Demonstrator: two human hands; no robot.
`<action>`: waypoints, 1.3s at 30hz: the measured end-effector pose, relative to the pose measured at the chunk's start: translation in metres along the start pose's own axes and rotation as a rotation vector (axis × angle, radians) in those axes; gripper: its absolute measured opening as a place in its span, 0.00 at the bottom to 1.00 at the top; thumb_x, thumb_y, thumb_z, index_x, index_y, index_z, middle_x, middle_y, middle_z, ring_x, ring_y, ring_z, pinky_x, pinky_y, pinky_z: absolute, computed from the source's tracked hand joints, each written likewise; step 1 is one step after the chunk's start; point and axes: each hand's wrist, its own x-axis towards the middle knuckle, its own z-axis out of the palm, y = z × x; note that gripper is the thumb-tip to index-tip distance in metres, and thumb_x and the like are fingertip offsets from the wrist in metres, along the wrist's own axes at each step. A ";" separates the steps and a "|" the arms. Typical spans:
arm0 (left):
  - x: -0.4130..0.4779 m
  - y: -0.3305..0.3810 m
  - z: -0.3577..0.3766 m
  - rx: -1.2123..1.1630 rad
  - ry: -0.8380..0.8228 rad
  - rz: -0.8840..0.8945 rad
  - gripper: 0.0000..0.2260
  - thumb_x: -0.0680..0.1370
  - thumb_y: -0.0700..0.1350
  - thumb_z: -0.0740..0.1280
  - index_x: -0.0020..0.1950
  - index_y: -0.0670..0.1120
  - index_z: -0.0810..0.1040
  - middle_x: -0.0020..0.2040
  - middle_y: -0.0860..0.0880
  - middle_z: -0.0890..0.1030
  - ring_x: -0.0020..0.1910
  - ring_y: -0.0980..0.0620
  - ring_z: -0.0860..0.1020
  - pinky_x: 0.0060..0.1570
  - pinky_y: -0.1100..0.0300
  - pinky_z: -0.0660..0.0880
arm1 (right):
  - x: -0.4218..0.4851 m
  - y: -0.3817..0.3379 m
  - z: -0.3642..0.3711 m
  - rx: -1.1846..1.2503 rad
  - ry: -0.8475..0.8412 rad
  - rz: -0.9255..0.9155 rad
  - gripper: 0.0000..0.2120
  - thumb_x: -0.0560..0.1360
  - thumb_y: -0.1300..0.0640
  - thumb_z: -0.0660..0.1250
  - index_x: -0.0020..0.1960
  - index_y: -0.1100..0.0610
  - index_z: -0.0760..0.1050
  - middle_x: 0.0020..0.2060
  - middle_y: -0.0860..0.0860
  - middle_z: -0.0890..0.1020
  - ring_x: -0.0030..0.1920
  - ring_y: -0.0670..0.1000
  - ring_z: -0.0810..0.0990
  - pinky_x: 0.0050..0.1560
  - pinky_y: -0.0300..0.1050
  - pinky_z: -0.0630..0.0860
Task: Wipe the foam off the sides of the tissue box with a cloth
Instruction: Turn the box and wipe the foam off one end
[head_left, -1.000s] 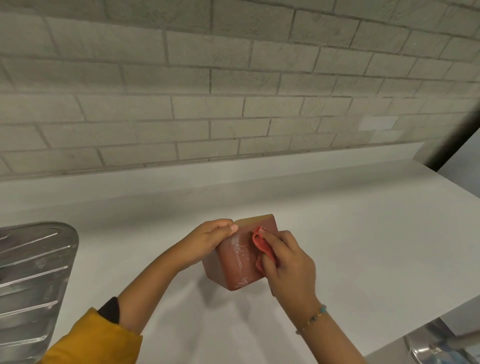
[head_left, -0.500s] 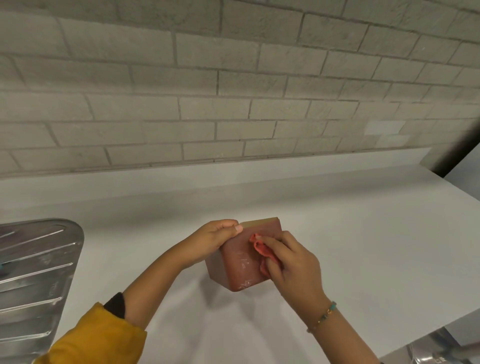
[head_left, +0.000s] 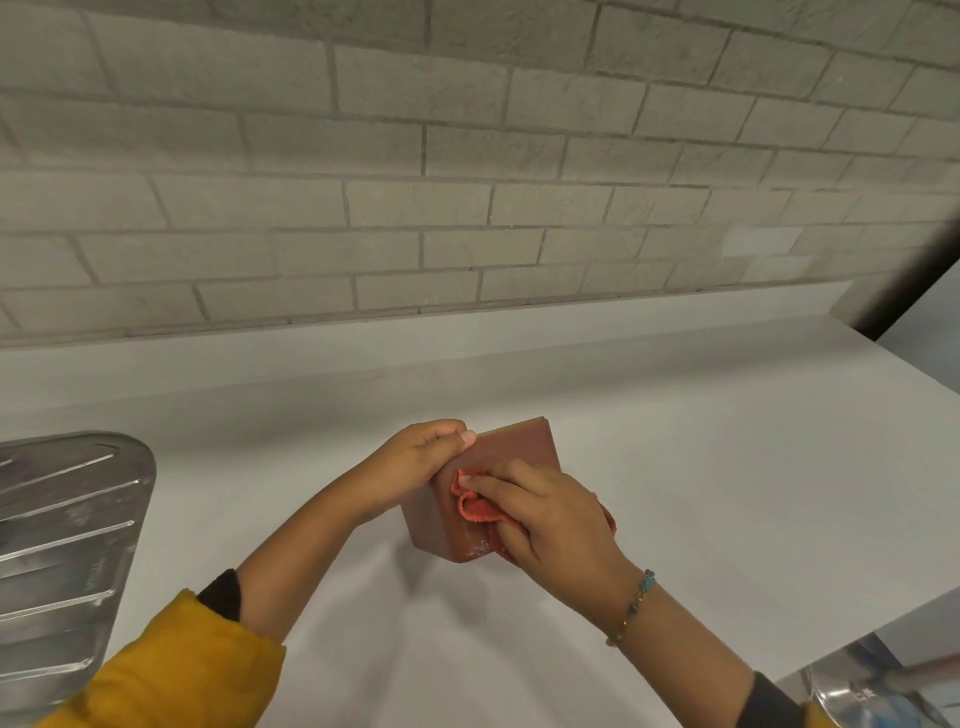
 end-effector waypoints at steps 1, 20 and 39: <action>0.000 0.000 0.000 -0.001 -0.001 -0.004 0.15 0.79 0.51 0.60 0.34 0.48 0.69 0.29 0.55 0.66 0.30 0.56 0.65 0.34 0.60 0.62 | -0.001 0.000 -0.001 0.000 -0.025 -0.007 0.17 0.74 0.58 0.58 0.59 0.54 0.79 0.49 0.48 0.82 0.42 0.49 0.79 0.42 0.32 0.66; 0.007 -0.001 -0.003 -0.059 0.022 -0.017 0.19 0.80 0.49 0.60 0.28 0.52 0.70 0.25 0.59 0.67 0.27 0.61 0.66 0.28 0.73 0.64 | -0.028 -0.005 0.008 0.080 -0.060 -0.044 0.18 0.72 0.59 0.59 0.58 0.50 0.78 0.50 0.46 0.81 0.43 0.48 0.80 0.36 0.37 0.76; -0.008 -0.011 -0.003 0.008 0.035 -0.008 0.17 0.72 0.62 0.61 0.32 0.51 0.70 0.29 0.58 0.68 0.30 0.59 0.67 0.37 0.58 0.62 | -0.084 0.015 0.057 0.486 -0.127 0.456 0.20 0.74 0.68 0.59 0.51 0.47 0.80 0.44 0.37 0.78 0.39 0.40 0.80 0.42 0.37 0.77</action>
